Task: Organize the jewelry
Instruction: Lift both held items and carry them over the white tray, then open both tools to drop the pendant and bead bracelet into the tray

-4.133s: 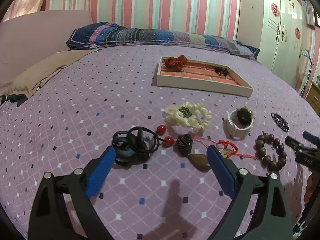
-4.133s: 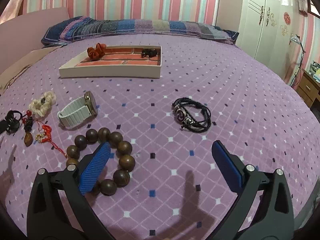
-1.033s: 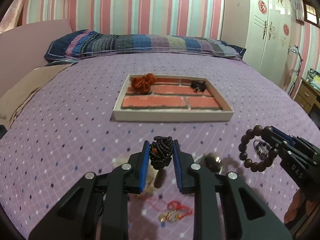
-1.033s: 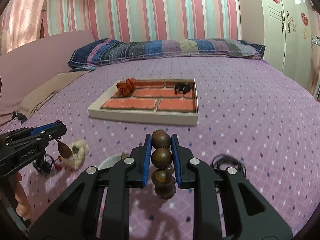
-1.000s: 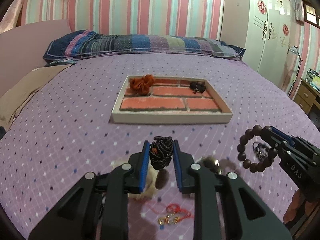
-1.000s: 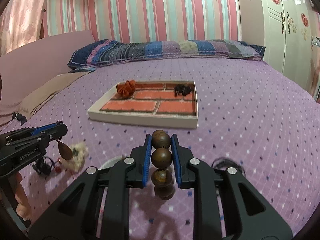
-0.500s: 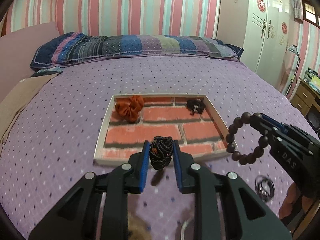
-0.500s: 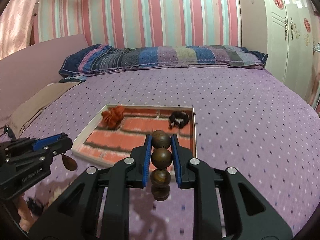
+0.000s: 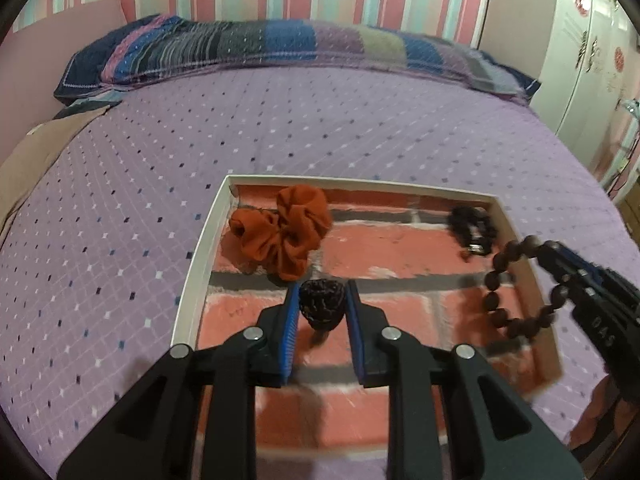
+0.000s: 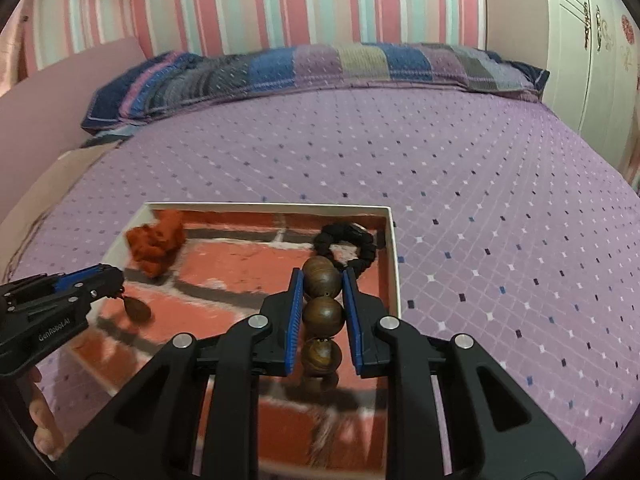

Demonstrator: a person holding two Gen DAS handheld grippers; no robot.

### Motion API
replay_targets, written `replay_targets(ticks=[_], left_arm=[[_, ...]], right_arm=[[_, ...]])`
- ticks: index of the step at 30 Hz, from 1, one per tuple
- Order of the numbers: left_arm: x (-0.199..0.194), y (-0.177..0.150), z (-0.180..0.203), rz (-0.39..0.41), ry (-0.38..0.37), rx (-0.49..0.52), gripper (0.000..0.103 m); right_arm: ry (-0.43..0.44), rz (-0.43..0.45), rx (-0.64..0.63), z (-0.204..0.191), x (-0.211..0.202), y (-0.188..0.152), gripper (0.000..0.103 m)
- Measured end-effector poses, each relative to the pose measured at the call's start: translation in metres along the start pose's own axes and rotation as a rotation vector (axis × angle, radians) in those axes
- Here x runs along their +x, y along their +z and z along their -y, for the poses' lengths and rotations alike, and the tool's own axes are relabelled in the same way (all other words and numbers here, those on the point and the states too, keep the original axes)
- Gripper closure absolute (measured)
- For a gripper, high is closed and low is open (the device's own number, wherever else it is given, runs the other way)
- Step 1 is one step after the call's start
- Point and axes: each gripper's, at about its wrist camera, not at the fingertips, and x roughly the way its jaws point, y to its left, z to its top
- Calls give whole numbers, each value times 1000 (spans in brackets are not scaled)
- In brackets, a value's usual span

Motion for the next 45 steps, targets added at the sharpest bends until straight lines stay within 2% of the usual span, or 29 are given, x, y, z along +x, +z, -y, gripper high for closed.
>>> replay_targets(ticks=[6,15,22,25,26,27,31,32,33,36,40,42,45], left_arm=[[34,18,-15,-33,27,-28,80],[66,35,-27,-61,97,-20,80],[70,37,-28,-64,108,-11,80],[65,34,-26,-59,116,3,79],[63,33,-26,-60,112,2,79],[60,32,-26,-63,107,-3,79],[44,28,-24,-57,107,-3,78],[38,26,-22,-49,108,1,75],[29,25,-20,-35,106,7,67],[-1,19,-15,13,105,20,51],[-41,6,-8,59,100,28,50],[-61,-1,-8,80,93,19,43],[-95,-16,-3,117,87,15,42]], right_arm=[[-62,-66,-6,8,37,8,82],[-127,-179,-49,6,80,11,82],[-138,-252,-69,5,93,9,82],[-132,-256,-71,5,94,11,82],[-131,-255,-73,4,94,11,75],[-130,-249,-74,4,92,12,68],[-111,-226,-62,2,81,14,62],[-102,-206,-54,2,72,15,58],[-97,-192,-50,2,67,15,53],[-76,-148,-37,2,42,14,50],[-59,-99,-39,-1,4,9,49],[-55,-68,-45,-4,-21,4,49],[-38,-30,-44,-8,-56,-7,46]])
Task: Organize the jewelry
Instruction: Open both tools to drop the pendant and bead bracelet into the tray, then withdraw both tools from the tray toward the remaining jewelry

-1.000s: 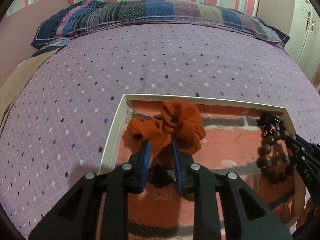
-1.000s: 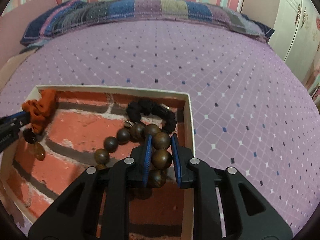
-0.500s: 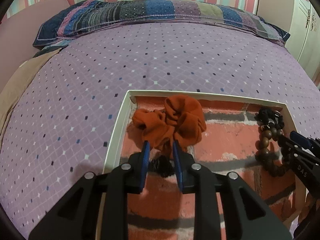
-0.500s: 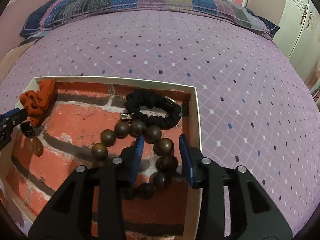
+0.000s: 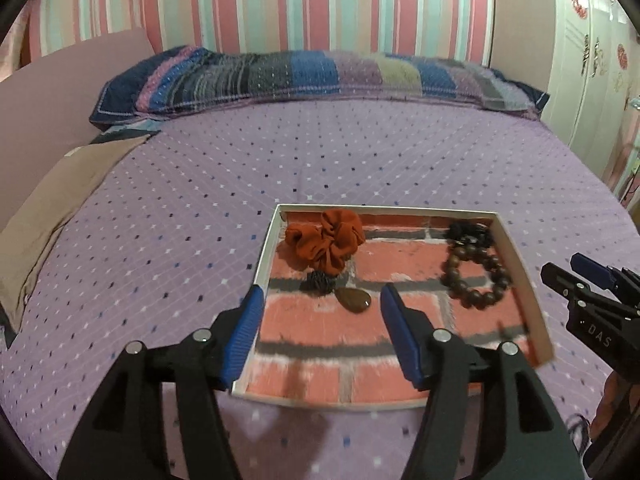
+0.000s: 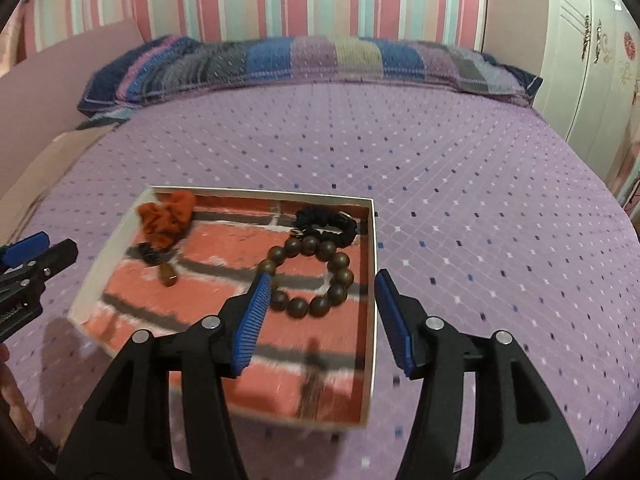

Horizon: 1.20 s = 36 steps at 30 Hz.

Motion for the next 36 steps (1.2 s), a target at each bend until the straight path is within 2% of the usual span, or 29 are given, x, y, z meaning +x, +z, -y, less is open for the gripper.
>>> replay_targets(ticks=[2,3,5,9,15,18,20,27,36], left_arm=[[-20,-8,0,18,-12,-1,40],[-32,-13,-1,28,-23,-3,32],[-53,-23,-2,56,-32,-9,24],[-92,-46,-6,94,-24,-3,21],[-134,-86,-19,141,7,-11,17],[-143,-105,-23,154,27,-7,10],[-147,-120,-26,159,56,-3,10],[-156,-156,-40,139,44,-50,10],[-168,-198,-51,149,67,-37,8]], right_arm=[[1,29,-4,-2,-22,-9,43],[-1,44,-10,-4,-34,-14,40],[-13,66,-24,-8,-54,-25,36],[-22,103,-27,-12,-91,-52,26],[-18,123,-22,-14,-126,-95,21],[-28,131,-33,-16,-137,-114,19],[-34,135,-39,-17,-143,-127,18],[-59,147,-49,-19,-158,-165,18],[-73,172,-56,-18,-175,-203,16]])
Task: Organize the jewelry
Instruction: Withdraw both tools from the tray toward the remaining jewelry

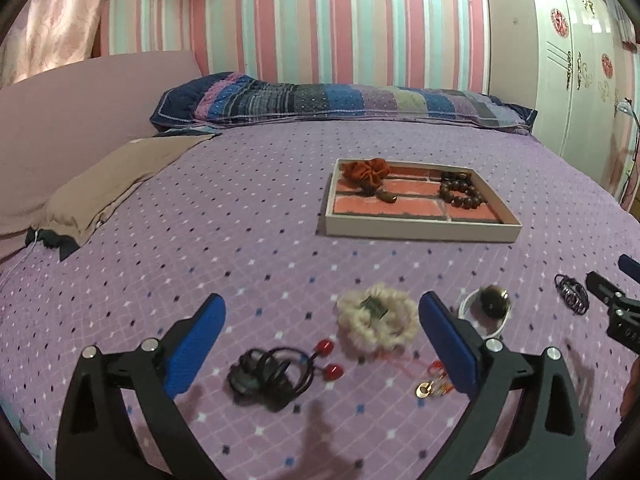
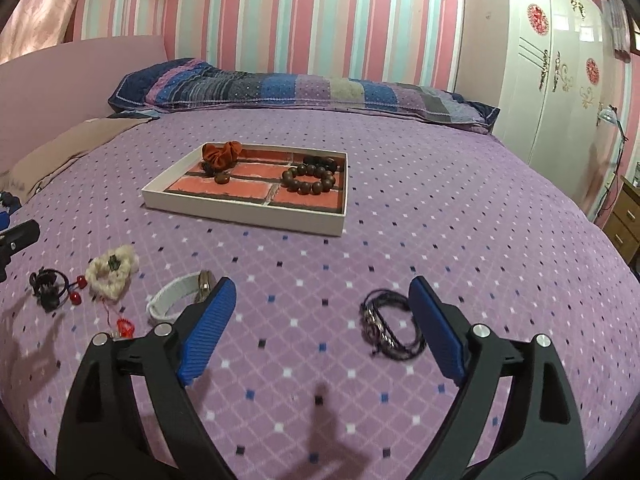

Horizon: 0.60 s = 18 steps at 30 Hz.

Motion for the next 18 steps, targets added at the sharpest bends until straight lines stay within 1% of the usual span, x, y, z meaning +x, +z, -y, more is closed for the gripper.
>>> replay_targets(ticks=[5,9,15,18], left_arm=[[-10,-23,-19,7,-3,-31,7],[-15,-40,-35,10,19,-26,7],[-13,-58,-58,-1,66,-29,7],[-6,-65,-69,-16,77,-32,7]], right_arm=[[-12,20,6,1,-11,-17,14],[-17,36,22,5,-16,-28,13],[-47,10,45,18,-7,-41,13],[-67,-11,58,25,-1,-47,14]])
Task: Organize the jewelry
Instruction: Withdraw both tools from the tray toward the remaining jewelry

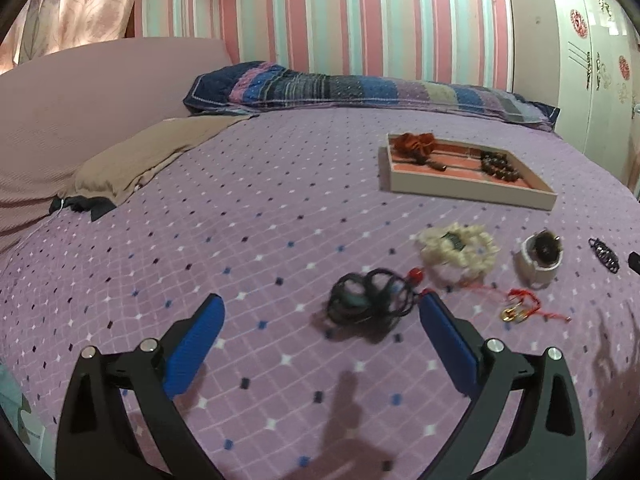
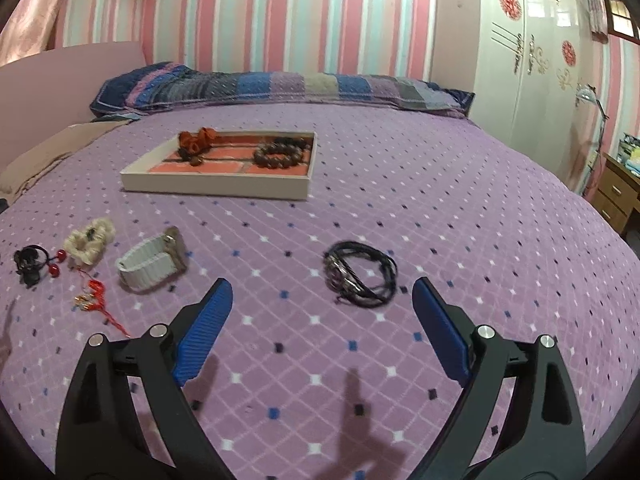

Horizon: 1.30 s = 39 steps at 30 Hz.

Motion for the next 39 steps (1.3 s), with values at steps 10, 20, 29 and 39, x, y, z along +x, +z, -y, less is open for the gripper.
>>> replay_targets(ticks=[10,20,29,39], left_arm=[[14,-4,-12,-25,-33,-31,7],[19,1,20,-34,-87,15,8],[25,31,16,-65,-101,40,8],[33,32,17,-77,-87,49,8]], right_arm=[[-48,-36,33,20,12,-7,14],[-56,-51,49,32,19,-6,17],[-44,-57,62,38,28,0,19],[-39,-84,82,52,48,6,28]])
